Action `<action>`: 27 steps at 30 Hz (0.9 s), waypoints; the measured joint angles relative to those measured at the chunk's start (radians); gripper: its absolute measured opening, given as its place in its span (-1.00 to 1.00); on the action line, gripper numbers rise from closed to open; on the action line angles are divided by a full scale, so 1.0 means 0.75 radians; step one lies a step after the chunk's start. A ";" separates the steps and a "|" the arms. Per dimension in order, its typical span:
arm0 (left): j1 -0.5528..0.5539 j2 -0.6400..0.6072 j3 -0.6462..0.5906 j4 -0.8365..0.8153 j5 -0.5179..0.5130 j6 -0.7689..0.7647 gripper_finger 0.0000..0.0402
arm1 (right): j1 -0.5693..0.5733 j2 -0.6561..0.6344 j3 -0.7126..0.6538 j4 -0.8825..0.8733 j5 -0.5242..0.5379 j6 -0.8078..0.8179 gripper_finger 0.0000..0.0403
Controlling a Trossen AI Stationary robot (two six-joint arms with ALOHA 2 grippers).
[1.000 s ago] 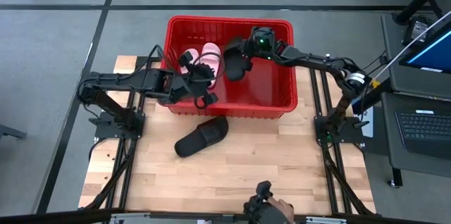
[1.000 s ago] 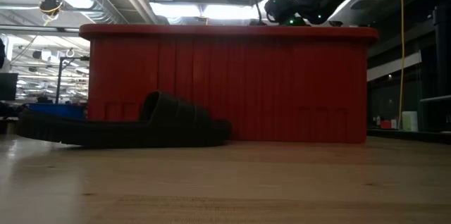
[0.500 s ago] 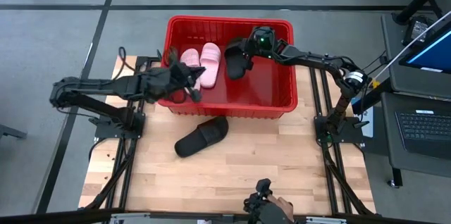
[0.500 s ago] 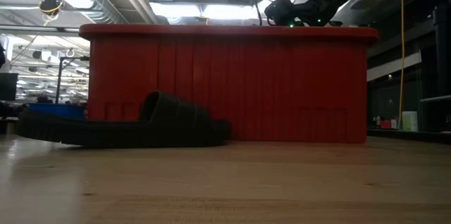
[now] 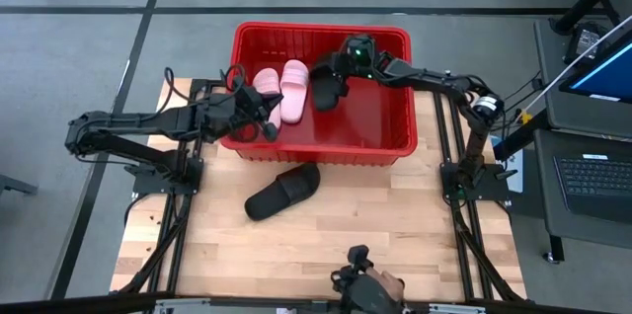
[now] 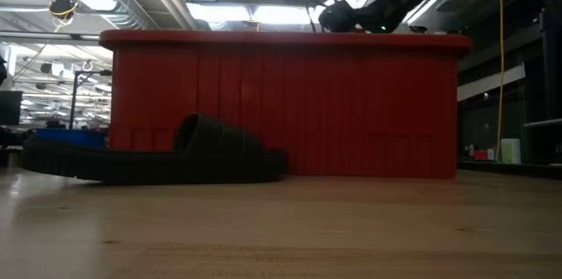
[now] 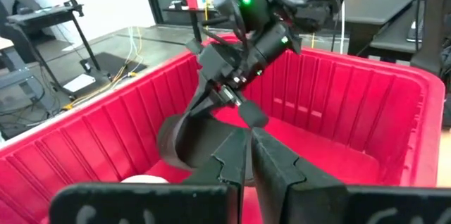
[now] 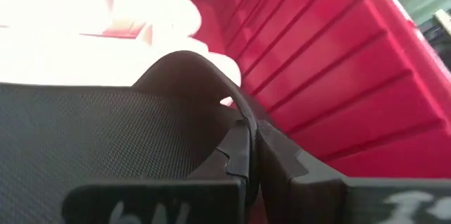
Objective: Pick and place slides into bin
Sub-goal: Put the bottom black slide into the red bin
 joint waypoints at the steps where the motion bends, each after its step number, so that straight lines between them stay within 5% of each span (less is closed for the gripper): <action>1: 0.004 0.000 0.000 0.001 0.005 0.000 -0.92 | 0.000 0.016 0.043 -0.047 0.000 0.004 -0.92; 5: 0.017 0.000 0.000 -0.001 0.011 0.000 -0.92 | -0.006 0.089 0.156 -0.178 0.010 0.022 -0.92; 27: 0.017 0.001 0.000 -0.007 0.004 0.035 -0.91 | 0.000 0.175 0.162 -0.130 0.015 0.010 -0.92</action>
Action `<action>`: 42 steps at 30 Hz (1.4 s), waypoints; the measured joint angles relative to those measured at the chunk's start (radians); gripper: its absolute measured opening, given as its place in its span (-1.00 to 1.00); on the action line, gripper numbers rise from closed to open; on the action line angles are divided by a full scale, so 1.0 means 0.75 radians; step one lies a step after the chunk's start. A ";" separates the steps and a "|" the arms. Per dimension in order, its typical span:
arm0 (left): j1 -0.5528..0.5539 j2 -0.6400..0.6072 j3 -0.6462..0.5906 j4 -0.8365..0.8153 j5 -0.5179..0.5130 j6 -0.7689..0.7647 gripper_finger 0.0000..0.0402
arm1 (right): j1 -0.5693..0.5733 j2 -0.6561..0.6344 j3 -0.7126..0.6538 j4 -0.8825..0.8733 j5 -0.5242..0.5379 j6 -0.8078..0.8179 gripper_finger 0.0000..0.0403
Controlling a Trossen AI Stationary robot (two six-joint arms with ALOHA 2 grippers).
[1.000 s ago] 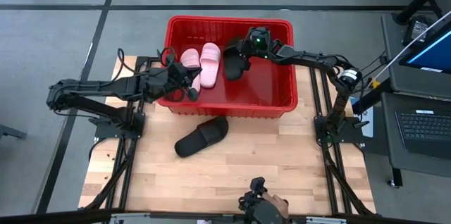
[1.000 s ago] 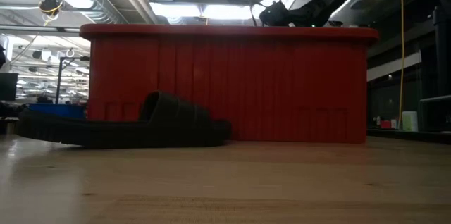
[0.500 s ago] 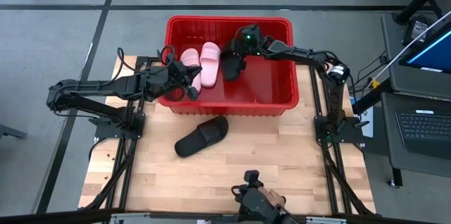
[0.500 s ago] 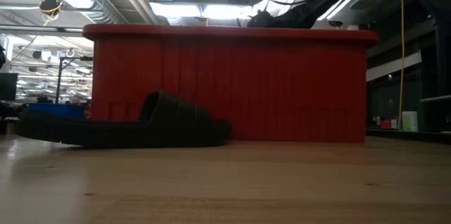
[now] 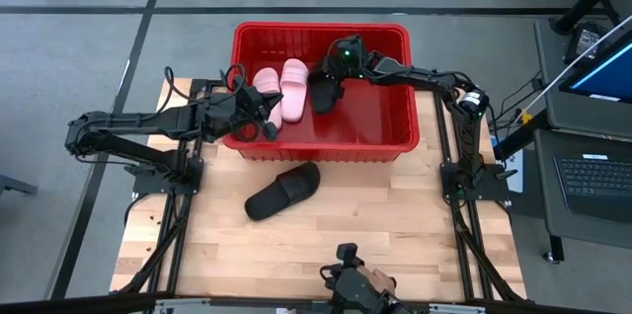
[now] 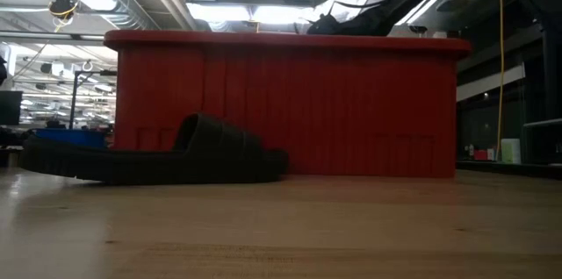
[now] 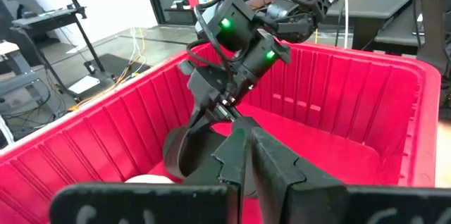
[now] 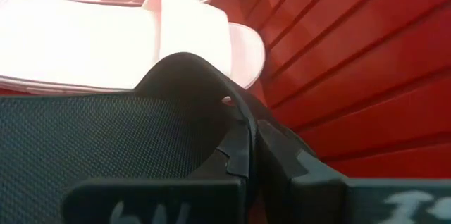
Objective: Pick and place slides into bin
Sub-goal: Put the bottom black slide into the red bin
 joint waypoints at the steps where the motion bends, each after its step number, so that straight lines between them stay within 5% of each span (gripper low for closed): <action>1: 0.000 0.000 0.000 0.000 0.000 0.000 -0.91 | 0.007 0.002 -0.001 0.000 0.000 0.000 -0.92; 42: -0.003 0.000 0.000 -0.001 0.077 -0.035 -0.91 | 0.032 0.002 -0.003 0.024 0.045 -0.005 -0.92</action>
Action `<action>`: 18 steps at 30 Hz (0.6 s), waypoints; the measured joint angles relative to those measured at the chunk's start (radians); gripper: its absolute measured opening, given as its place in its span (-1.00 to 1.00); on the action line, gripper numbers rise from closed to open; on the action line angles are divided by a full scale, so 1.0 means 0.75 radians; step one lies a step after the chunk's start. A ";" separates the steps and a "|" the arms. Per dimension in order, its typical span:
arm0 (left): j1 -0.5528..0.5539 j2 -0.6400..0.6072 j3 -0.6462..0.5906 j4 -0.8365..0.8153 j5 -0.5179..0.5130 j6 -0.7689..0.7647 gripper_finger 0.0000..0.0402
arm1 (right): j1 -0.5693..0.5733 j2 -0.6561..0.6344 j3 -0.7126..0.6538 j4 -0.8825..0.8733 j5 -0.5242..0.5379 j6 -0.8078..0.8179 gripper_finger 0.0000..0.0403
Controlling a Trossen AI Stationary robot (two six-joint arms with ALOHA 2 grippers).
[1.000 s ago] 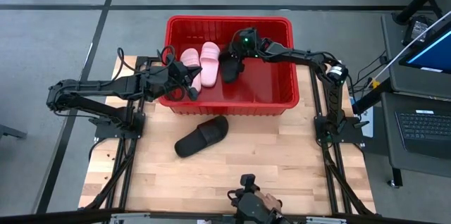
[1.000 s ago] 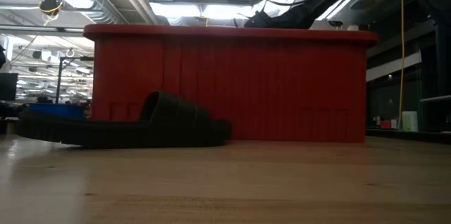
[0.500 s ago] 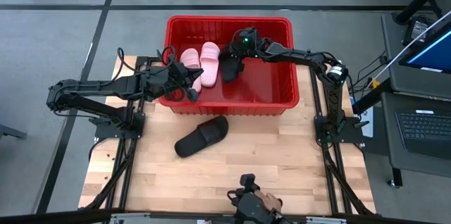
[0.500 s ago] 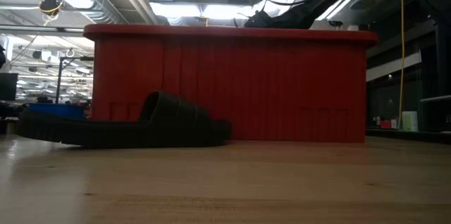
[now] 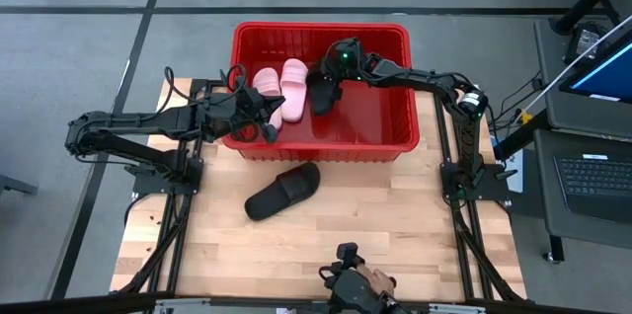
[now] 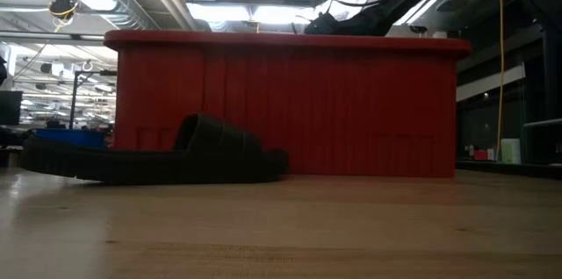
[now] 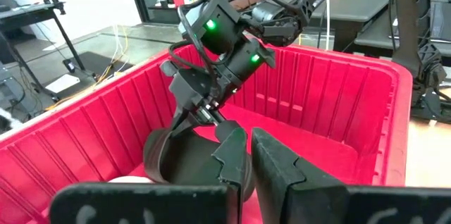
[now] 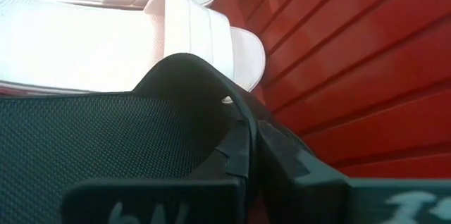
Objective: Pick and place slides into bin
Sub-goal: Put the bottom black slide into the red bin
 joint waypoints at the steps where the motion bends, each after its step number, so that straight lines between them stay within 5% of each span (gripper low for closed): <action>1: 0.000 0.000 0.000 0.000 0.000 0.000 -0.91 | 0.000 0.000 0.000 -0.003 0.000 0.000 -0.91; 18: -0.001 0.000 0.001 0.000 0.070 -0.007 -0.91 | -0.001 -0.001 0.000 -0.024 0.000 0.036 -0.70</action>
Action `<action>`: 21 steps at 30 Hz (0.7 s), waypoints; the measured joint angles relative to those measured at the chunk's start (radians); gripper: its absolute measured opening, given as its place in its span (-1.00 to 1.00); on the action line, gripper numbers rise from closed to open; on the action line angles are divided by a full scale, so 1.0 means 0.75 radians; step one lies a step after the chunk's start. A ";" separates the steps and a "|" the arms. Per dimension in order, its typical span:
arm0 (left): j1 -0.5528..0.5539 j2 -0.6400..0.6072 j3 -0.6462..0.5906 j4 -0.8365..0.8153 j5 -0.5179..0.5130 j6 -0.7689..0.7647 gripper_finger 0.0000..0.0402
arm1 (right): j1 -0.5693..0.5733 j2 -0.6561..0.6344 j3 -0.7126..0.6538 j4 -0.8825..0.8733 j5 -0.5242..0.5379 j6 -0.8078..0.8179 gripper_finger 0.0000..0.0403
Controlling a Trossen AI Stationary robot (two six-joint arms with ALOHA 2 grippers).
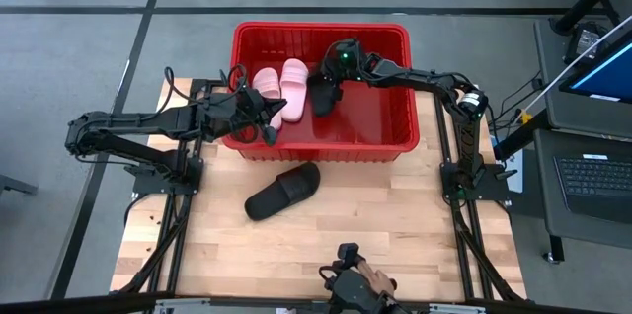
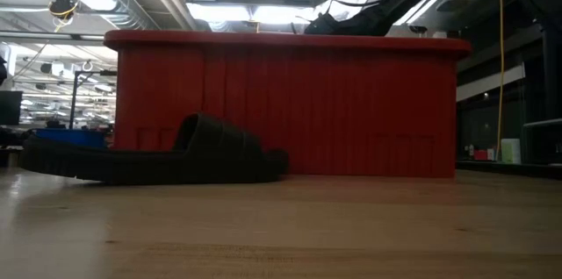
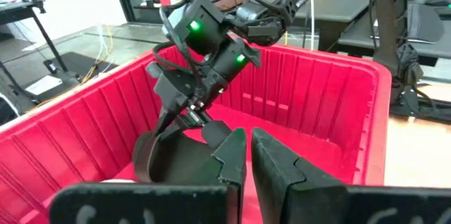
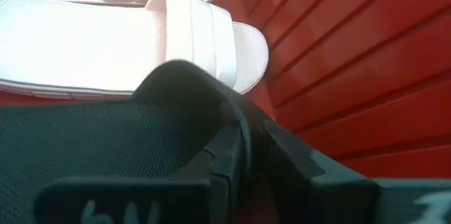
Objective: Pick and place slides into bin
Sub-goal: Put the bottom black slide into the red bin
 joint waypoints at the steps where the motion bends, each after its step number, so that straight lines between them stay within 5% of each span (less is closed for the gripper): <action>1: 0.000 0.000 0.000 0.000 0.000 -0.008 -0.91 | 0.000 0.000 0.000 -0.002 0.000 0.000 -0.68; 21: -0.019 0.000 0.000 0.005 0.005 -0.029 -0.91 | 0.003 0.091 0.002 0.083 0.076 0.071 -0.55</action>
